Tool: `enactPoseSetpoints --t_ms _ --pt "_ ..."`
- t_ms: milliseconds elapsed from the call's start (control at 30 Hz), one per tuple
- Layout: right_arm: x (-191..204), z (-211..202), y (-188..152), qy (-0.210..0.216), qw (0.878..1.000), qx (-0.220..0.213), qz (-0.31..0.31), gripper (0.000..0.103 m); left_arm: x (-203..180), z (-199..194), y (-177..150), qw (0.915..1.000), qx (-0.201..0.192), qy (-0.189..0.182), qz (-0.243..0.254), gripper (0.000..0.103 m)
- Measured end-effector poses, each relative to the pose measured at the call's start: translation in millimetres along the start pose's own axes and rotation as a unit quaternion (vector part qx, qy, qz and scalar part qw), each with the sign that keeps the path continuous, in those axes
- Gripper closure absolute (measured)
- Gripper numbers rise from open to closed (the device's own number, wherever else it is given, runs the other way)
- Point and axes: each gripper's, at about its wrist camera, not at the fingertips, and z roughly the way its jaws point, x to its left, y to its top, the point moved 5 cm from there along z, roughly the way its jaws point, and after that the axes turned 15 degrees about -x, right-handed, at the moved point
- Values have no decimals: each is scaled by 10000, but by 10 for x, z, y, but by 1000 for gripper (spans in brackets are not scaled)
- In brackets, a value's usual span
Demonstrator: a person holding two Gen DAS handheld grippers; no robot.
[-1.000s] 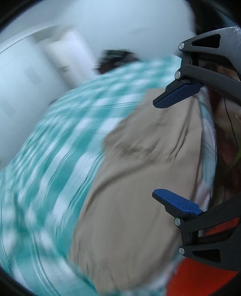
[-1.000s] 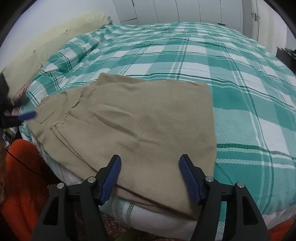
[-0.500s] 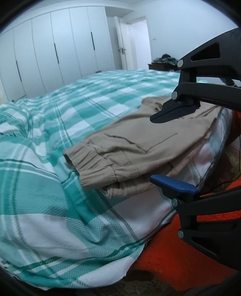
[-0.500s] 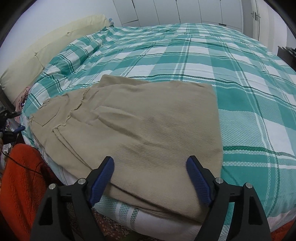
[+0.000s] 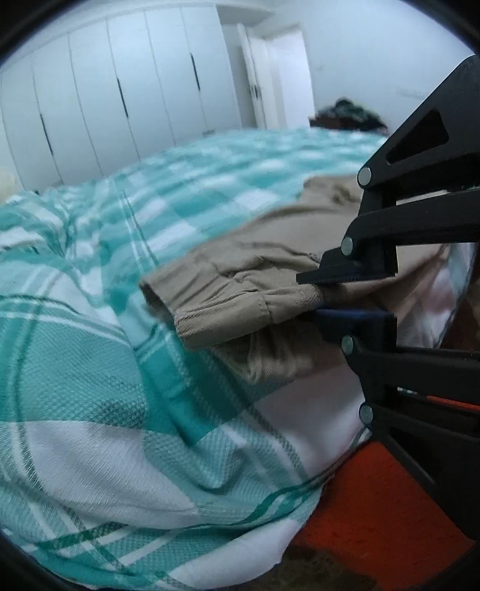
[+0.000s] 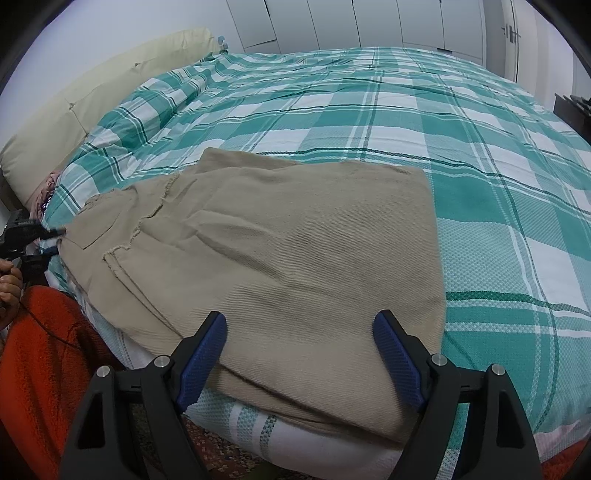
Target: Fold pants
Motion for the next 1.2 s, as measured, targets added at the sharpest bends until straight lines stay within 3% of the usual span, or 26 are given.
enactPoseSetpoints --t_ms 67,200,367,433,500,567,833,933,967,1000,1033,1067,1200 --pt "8 -2 -2 -20 10000 4 -14 21 -13 -118 -8 9999 -61 -119 50 96" --pt "5 -4 -8 -24 10000 -14 -9 20 238 16 -73 9984 196 495 196 97" --pt "5 -1 -7 -57 10000 9 -47 19 160 -41 -55 9966 141 630 515 92" --pt "5 0 -3 -43 10000 8 -36 19 190 -95 -12 9980 75 555 287 78" --pt "6 0 1 -35 10000 5 -30 19 236 -246 100 9991 -224 368 -15 40" --pt "6 5 2 -48 10000 -3 -45 19 246 -349 183 9985 -434 319 -64 33" --pt "26 37 6 -66 9999 -15 -77 13 236 50 117 9987 -43 499 -53 33" --pt "33 38 5 -47 10000 -19 -84 13 332 199 74 9977 -5 558 -382 34" --pt "30 37 3 -23 10000 -18 -83 13 335 212 59 9978 -33 452 -489 43" --pt "29 35 2 -8 10000 -18 -81 13 326 214 47 9980 -64 292 -560 59" --pt "27 35 2 3 10000 -21 -80 13 314 199 38 9982 -95 264 -533 61" --pt "29 35 0 14 10000 -28 -89 13 290 171 43 9985 -189 249 -449 77" --pt "43 31 7 -3 9999 22 -129 13 125 -16 65 9984 -500 -160 -201 86"
